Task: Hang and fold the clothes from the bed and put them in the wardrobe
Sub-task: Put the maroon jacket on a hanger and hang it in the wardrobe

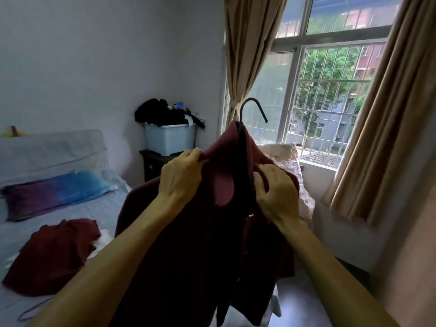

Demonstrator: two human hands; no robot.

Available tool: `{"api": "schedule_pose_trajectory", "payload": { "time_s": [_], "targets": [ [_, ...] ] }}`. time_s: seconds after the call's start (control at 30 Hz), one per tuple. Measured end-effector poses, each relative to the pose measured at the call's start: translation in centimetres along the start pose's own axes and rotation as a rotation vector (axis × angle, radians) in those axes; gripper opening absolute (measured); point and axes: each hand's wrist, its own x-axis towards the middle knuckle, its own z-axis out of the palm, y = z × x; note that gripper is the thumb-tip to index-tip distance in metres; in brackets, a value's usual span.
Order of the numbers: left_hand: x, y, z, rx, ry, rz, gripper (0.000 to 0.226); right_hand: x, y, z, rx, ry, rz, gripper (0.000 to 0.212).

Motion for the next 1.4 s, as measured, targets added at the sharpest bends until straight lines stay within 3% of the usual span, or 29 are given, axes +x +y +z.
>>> {"api": "schedule_pose_trajectory", "payload": {
  "time_s": [0.33, 0.63, 0.9, 1.4],
  "targets": [
    [1.2, 14.5, 6.3, -0.045, -0.061, 0.074, 0.023, -2.5, 12.0, -10.2, -0.021, -0.005, 0.067, 0.028],
    [4.5, 23.8, 15.6, -0.201, -0.094, 0.088, 0.02, -1.8, 22.0, -14.3, -0.133, 0.028, 0.153, 0.039],
    [7.6, 27.8, 28.4, -0.377, -0.173, 0.031, 0.025, 0.5, 33.0, -13.7, -0.263, 0.04, 0.209, 0.04],
    [16.8, 34.2, 52.2, -0.608, -0.252, 0.177, 0.018, 4.1, 53.0, -13.0, -0.596, 0.126, 0.497, 0.035]
  ]
}}
